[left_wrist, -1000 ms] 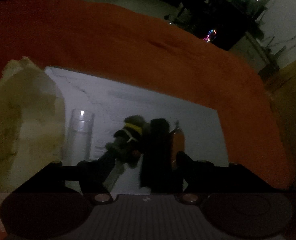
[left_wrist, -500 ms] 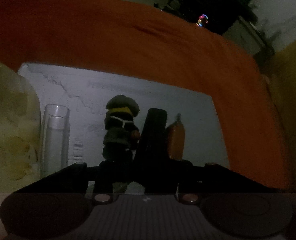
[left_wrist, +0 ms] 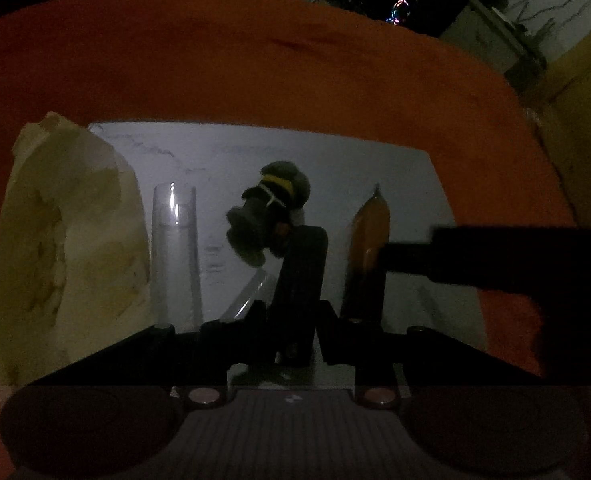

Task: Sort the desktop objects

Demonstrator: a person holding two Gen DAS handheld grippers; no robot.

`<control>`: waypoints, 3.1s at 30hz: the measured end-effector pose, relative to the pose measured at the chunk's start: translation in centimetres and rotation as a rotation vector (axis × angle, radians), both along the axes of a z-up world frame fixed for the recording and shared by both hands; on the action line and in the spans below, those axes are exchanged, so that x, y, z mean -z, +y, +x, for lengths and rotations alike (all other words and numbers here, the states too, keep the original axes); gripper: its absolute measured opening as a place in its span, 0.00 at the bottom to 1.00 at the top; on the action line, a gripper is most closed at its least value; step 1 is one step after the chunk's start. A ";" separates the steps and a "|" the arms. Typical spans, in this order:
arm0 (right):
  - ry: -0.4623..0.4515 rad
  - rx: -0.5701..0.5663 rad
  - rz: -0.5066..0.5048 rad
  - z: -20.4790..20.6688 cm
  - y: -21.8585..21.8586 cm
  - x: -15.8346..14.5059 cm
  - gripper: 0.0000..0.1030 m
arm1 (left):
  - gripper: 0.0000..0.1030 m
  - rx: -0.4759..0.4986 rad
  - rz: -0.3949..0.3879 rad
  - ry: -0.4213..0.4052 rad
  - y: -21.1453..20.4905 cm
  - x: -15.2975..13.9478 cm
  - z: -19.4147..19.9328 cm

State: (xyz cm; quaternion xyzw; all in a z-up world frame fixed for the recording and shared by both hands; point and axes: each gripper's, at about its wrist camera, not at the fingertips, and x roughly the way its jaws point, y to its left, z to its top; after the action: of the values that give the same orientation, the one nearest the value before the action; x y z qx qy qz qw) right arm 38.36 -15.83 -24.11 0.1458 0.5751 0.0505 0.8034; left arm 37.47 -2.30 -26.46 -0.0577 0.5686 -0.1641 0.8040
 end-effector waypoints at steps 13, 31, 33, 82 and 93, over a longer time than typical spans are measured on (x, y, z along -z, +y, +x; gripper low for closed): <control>0.045 -0.082 -0.099 0.2 1.1 1.1 0.29 | 0.25 0.012 0.006 -0.015 -0.4 0.4 0.1; 0.097 -0.131 -0.081 -1.1 -2.6 0.7 0.46 | 0.36 0.015 0.097 0.002 -2.9 1.3 1.1; 0.088 -0.121 -0.091 -1.1 -2.5 0.6 0.46 | 0.36 0.018 0.102 0.004 -2.9 1.2 1.0; -0.072 -0.281 0.088 -12.1 -3.7 -11.8 0.27 | 0.21 0.275 0.138 -0.257 -3.9 -12.8 -13.1; 0.025 -0.352 0.146 -19.5 -2.7 -10.2 0.27 | 0.21 0.301 0.123 -0.254 -3.8 -13.1 -19.7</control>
State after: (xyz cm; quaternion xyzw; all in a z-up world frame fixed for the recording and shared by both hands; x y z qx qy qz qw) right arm 18.86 -18.56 -13.96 0.1015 0.5964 0.2303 0.7622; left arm 17.77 -6.12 -13.40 0.0981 0.4739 -0.2532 0.8377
